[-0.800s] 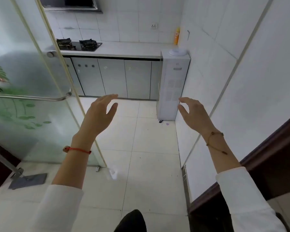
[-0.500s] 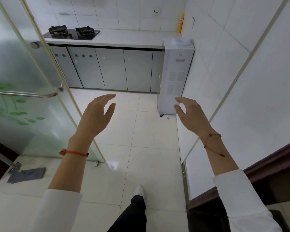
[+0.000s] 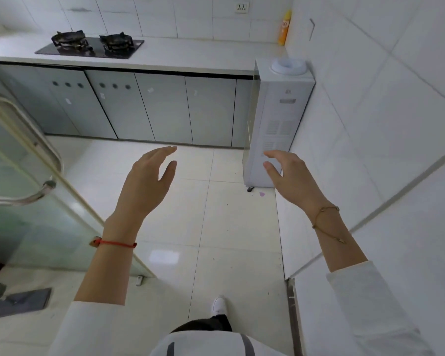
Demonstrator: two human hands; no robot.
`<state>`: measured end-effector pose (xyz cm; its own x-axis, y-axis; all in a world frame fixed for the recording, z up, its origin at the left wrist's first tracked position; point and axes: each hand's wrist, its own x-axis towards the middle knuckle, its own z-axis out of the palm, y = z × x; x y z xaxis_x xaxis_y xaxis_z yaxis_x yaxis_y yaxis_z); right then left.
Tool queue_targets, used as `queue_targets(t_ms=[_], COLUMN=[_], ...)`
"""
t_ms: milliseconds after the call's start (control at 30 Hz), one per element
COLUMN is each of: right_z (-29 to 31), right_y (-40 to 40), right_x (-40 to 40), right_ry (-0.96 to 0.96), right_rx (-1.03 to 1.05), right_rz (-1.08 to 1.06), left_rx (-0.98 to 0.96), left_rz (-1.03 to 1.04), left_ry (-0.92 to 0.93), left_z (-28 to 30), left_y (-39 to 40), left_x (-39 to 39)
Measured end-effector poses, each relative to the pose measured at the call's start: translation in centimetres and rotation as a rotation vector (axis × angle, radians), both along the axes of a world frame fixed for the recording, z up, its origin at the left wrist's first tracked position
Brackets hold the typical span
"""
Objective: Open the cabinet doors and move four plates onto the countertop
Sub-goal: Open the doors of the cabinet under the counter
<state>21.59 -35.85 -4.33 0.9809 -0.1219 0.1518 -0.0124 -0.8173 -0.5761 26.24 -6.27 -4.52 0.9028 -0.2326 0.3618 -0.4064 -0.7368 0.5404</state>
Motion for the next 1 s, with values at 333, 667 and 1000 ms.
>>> queue_targets(t_ms=[333, 667, 1000], right_z=[-0.4, -2.7, 0.2], right_y=[-1.4, -3.4, -6.3], right_x=[14.3, 32.7, 55.7], right_ry=[-0.001, 0.019, -0.032], right_rx=[-0.001, -0.004, 0.003], right_rz=[0.029, 0.111, 0.228], left_rx=[0.015, 0.026, -0.005], left_rz=[0.015, 0.138, 0.285], left_ry=[0.017, 0.051, 0.055], left_z=[0.0, -1.8, 0.3], left_y=[-2.0, -3.2, -5.7], left_x=[14.2, 29.5, 47.2])
